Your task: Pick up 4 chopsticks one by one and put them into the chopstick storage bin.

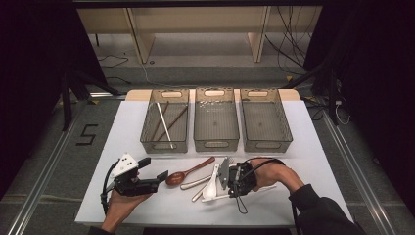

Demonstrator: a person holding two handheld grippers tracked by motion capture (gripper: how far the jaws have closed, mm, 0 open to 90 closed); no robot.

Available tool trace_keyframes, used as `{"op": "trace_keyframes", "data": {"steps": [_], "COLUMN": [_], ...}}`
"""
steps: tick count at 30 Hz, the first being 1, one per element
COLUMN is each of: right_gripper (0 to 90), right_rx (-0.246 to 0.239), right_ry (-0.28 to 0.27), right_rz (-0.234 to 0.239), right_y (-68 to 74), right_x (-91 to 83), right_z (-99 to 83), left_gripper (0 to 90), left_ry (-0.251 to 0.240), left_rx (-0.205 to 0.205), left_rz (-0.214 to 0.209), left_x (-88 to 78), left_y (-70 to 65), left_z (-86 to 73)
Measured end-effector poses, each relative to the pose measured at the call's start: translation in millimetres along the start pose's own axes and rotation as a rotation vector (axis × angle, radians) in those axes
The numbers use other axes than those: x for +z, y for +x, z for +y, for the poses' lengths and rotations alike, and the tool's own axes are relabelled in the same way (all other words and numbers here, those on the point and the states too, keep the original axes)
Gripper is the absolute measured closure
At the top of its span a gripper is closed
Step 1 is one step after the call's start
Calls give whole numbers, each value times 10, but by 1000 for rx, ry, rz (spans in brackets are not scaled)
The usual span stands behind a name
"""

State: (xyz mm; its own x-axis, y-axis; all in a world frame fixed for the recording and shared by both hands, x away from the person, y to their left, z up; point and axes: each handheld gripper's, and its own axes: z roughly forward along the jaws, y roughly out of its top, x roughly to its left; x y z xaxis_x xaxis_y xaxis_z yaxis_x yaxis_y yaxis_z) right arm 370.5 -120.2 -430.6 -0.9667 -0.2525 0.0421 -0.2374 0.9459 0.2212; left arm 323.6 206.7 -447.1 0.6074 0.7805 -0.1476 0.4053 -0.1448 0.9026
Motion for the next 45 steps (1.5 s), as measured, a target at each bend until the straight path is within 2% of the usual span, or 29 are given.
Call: {"op": "trace_keyframes", "data": {"steps": [7, 11, 14, 19, 20, 23, 29, 42, 45], "right_gripper": [853, 853, 853, 853, 852, 852, 852, 852, 852], "right_rx": [50, 80, 108, 201, 223, 292, 399, 512, 535], "right_ry": [-96, -146, -203, -290, -303, -344, -435, -624, -658], "right_rz": [-54, -110, -150, -191, -216, -249, -260, -268, -286], "right_y": [-77, -152, -222, -367, -389, -473, -607, -900, -988], "right_x": [-179, -283, -378, -511, -530, -568, -644, -778, -798], "right_z": [49, 87, 108, 125, 136, 158, 206, 407, 462], "left_gripper": [156, 156, 156, 156, 156, 156, 156, 156, 156], "left_ry": [-1, -1, -1, -5, -5, -5, -7, -11, -14], "left_rx": [0, -1, -1, -3, -3, -2, -2, -6, -7], "left_rz": [4, 4, 4, 5, 6, 6, 7, 8, 7], "left_x": [-5, -8, -10, -12, -12, -13, -15, -21, -24], "left_y": [1, 4, 6, 5, 6, 8, 12, 19, 17], "left_z": [1, 2, 3, 4, 3, 3, 4, 4, 5]}}
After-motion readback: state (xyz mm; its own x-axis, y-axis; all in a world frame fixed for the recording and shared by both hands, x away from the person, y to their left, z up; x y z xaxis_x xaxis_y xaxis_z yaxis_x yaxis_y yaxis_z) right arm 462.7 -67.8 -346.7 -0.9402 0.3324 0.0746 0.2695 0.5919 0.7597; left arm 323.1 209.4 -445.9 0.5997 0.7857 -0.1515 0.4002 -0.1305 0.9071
